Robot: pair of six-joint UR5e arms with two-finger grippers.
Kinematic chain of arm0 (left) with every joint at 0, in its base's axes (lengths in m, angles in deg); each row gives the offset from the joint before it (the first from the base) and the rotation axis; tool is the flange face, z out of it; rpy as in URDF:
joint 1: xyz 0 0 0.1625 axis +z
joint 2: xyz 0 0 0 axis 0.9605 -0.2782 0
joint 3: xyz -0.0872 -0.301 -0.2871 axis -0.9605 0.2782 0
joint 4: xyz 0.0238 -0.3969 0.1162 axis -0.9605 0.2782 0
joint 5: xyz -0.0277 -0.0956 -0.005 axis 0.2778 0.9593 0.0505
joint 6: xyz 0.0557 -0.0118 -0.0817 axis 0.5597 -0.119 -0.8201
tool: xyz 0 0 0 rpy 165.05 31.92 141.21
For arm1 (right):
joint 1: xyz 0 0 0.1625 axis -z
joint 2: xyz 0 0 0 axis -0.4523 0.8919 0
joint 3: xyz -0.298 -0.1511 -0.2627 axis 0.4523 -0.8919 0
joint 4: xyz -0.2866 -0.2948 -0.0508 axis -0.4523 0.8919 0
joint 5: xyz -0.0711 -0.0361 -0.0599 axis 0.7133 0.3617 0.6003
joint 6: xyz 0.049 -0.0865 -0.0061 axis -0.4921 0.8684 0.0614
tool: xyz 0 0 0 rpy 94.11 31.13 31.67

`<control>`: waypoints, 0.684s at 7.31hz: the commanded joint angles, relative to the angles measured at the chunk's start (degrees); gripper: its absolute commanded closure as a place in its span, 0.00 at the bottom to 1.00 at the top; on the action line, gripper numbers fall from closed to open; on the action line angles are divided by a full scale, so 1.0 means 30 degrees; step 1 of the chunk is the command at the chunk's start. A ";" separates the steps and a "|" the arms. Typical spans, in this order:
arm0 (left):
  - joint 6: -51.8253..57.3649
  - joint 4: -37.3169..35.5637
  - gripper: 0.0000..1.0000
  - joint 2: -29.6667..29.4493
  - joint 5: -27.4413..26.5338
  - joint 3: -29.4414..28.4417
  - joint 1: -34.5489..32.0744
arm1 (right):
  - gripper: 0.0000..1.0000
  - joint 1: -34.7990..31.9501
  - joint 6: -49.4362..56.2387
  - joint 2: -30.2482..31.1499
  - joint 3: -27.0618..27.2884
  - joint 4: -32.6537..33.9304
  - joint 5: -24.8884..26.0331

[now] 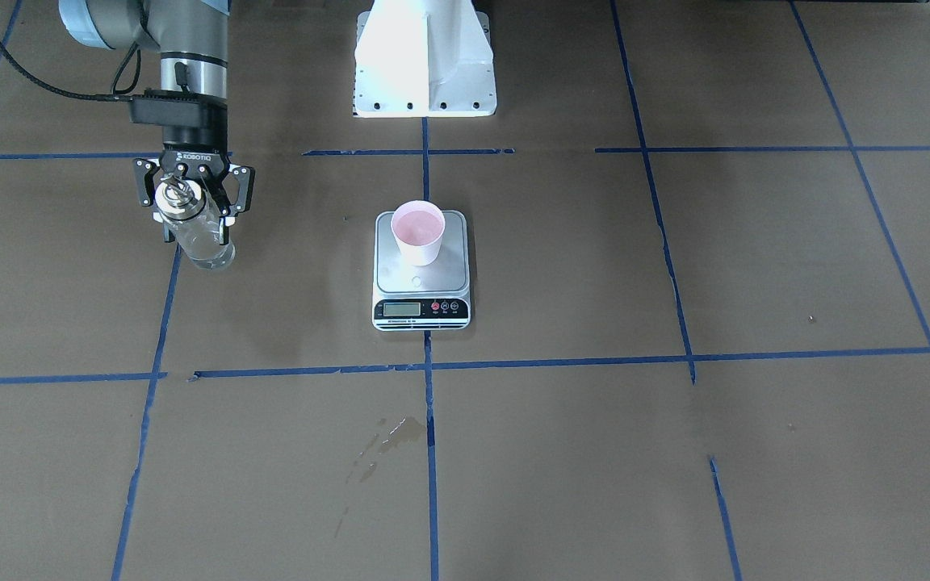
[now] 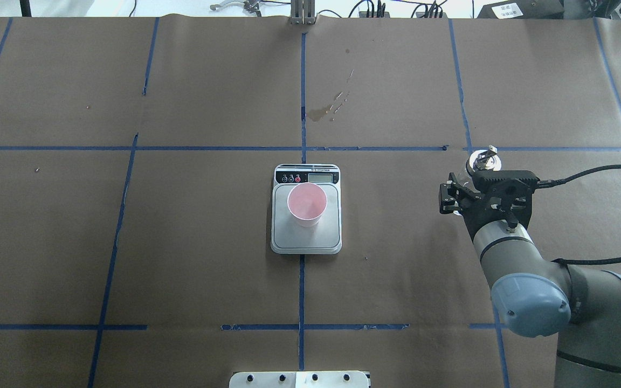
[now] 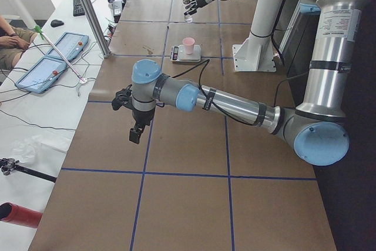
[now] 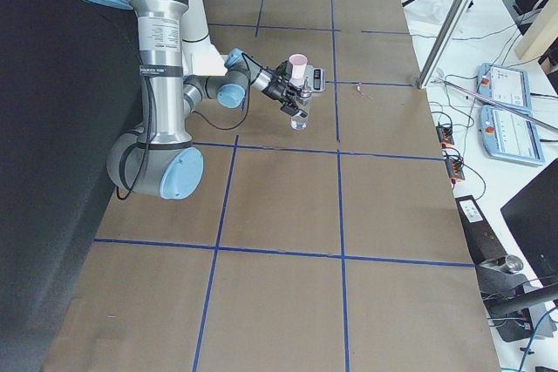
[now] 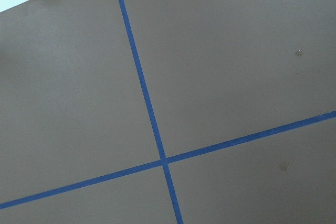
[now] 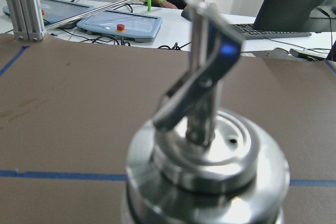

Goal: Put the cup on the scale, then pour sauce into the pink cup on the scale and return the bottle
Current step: 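Lower the bottle with the right gripper onto the table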

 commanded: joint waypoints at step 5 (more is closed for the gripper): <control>0.0029 0.0000 0.00 -0.0017 -0.0029 0.0005 -0.0031 | 1.00 -0.0293 -0.0226 0.0698 -0.2951 -0.5538 -0.0675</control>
